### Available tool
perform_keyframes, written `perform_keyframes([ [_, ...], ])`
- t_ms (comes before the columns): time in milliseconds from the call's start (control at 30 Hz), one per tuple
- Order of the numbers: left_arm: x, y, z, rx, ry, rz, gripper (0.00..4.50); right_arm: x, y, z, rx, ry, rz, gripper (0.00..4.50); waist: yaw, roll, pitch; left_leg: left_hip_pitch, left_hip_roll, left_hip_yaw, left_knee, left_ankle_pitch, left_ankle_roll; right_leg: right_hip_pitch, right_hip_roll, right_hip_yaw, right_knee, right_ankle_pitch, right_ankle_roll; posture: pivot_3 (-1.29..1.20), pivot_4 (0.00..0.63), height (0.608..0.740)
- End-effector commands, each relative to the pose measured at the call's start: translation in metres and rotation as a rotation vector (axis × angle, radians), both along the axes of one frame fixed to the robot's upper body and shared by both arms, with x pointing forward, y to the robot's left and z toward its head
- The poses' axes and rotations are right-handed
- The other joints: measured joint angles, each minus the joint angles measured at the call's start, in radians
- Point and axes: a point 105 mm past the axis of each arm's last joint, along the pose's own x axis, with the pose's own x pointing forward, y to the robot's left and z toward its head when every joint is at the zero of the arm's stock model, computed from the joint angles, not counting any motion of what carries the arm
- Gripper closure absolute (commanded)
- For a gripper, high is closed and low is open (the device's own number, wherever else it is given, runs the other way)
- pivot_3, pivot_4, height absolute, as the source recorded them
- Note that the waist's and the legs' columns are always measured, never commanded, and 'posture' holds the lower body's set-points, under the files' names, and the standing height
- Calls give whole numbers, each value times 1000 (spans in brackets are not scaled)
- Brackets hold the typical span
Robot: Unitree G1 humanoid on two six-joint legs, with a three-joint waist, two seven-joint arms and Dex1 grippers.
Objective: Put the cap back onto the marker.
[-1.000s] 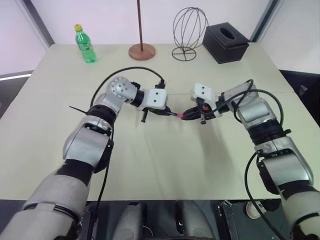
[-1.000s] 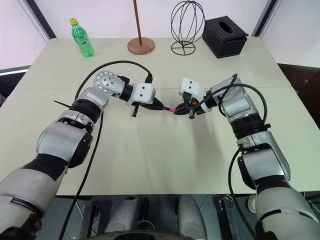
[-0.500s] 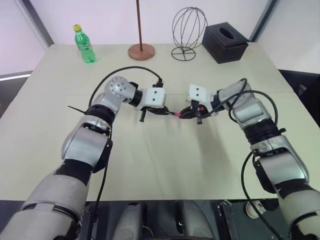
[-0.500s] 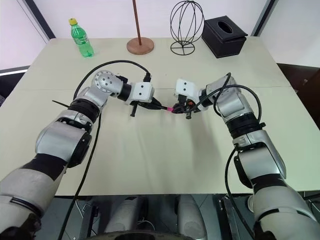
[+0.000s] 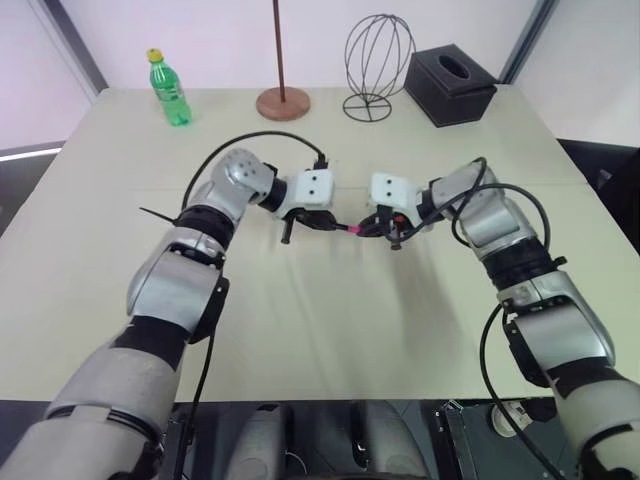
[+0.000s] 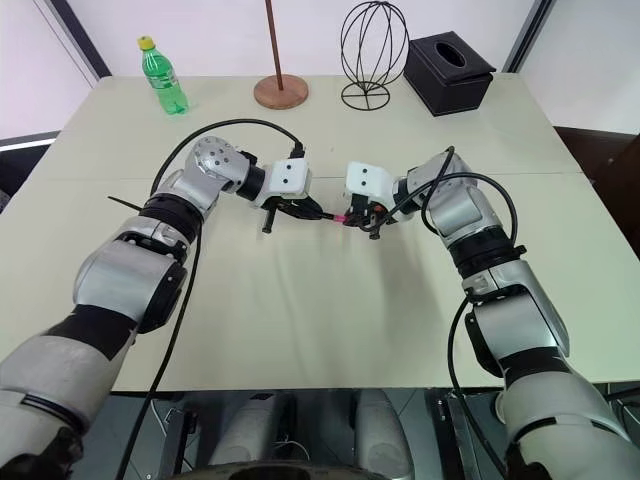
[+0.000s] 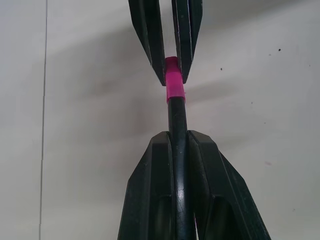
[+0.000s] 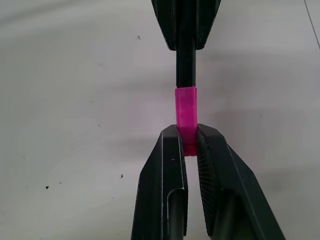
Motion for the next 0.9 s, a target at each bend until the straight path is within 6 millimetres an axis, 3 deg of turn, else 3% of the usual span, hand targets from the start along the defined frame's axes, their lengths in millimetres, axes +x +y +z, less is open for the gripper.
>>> perform_keyframes([
  [33,-27,-49,25,-65,11,-232,4478,12,20,45,37,-213,-10,4411,0,0,0,0,0,0,0,0,0,0,0,0,0,0,0,0,150,740],
  [233,-29,-53,40,-183,80,-212,4478,13,20,56,52,-270,-28,4411,0,0,0,0,0,0,0,0,0,0,0,0,0,0,0,0,150,740],
  [400,-21,-45,45,-214,13,-173,4478,8,17,70,108,-292,-31,4411,1,0,0,0,0,0,0,0,0,0,0,0,0,0,0,0,150,740],
  [633,-18,-36,47,-196,-69,-175,4478,-4,11,68,100,-273,7,4411,2,0,0,0,0,0,0,0,0,0,0,0,0,0,0,0,150,740],
  [900,-16,-41,51,-166,-223,-207,4478,-13,14,62,72,-242,54,4411,2,0,0,0,0,0,0,0,0,0,0,0,0,0,0,0,150,740],
])
